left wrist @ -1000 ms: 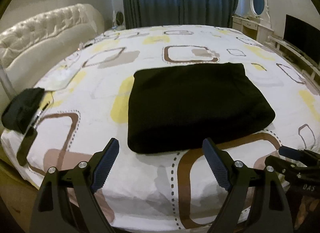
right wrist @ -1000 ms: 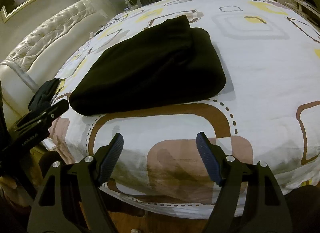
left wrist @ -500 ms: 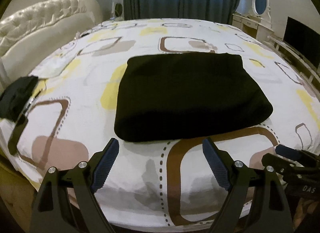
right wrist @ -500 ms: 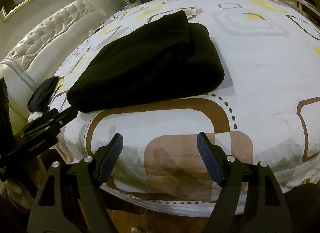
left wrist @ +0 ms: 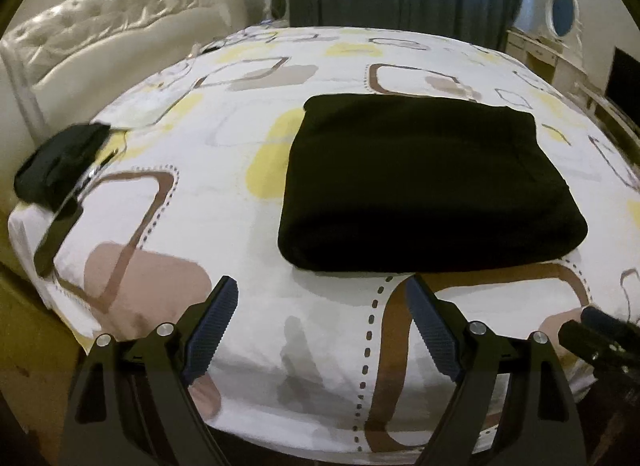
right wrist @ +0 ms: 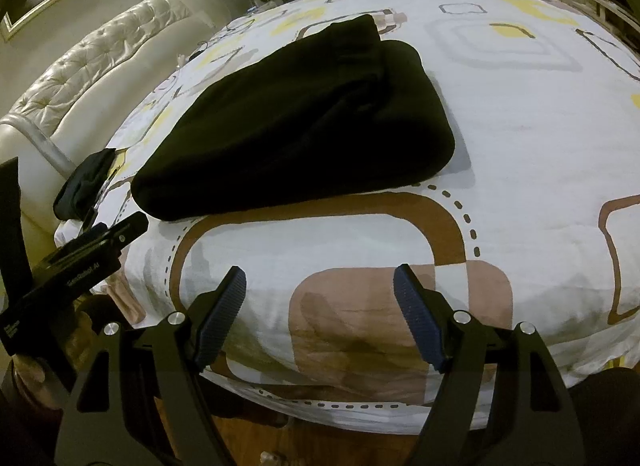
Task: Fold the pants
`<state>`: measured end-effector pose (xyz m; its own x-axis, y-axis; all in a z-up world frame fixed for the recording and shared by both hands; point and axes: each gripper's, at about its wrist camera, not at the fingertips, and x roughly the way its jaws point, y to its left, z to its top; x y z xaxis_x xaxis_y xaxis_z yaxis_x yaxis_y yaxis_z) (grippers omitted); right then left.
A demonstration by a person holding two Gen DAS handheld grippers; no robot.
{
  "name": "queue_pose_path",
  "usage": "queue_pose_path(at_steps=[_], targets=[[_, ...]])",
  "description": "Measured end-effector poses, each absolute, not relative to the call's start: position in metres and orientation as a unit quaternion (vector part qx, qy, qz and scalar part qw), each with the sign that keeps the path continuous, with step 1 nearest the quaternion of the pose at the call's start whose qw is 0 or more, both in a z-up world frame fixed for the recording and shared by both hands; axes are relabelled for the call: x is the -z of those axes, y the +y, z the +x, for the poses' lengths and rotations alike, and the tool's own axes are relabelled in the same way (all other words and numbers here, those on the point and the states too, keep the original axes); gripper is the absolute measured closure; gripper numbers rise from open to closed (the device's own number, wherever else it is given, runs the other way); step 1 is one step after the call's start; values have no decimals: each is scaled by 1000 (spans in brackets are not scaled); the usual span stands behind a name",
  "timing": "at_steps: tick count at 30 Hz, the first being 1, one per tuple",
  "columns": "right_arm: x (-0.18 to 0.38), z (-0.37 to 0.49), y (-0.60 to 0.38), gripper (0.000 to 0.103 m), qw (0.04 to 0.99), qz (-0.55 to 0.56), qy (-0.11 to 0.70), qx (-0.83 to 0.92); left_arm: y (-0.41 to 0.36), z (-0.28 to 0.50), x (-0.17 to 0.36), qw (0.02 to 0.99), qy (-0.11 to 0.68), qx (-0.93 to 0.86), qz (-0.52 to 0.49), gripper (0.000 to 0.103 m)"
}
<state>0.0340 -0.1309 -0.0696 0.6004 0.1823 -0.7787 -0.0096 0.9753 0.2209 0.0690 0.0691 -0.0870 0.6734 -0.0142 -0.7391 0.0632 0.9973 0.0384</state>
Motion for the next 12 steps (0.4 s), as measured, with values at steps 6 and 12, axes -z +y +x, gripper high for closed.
queue_pose_path(at_steps=[6,12], targets=[[68,35,-135,26,890,100,442,-53,72,71,84,910,411,55,10,18],[68,36,-139,26,890,104,442,-52,70,71,82,911,410,55,10,18]])
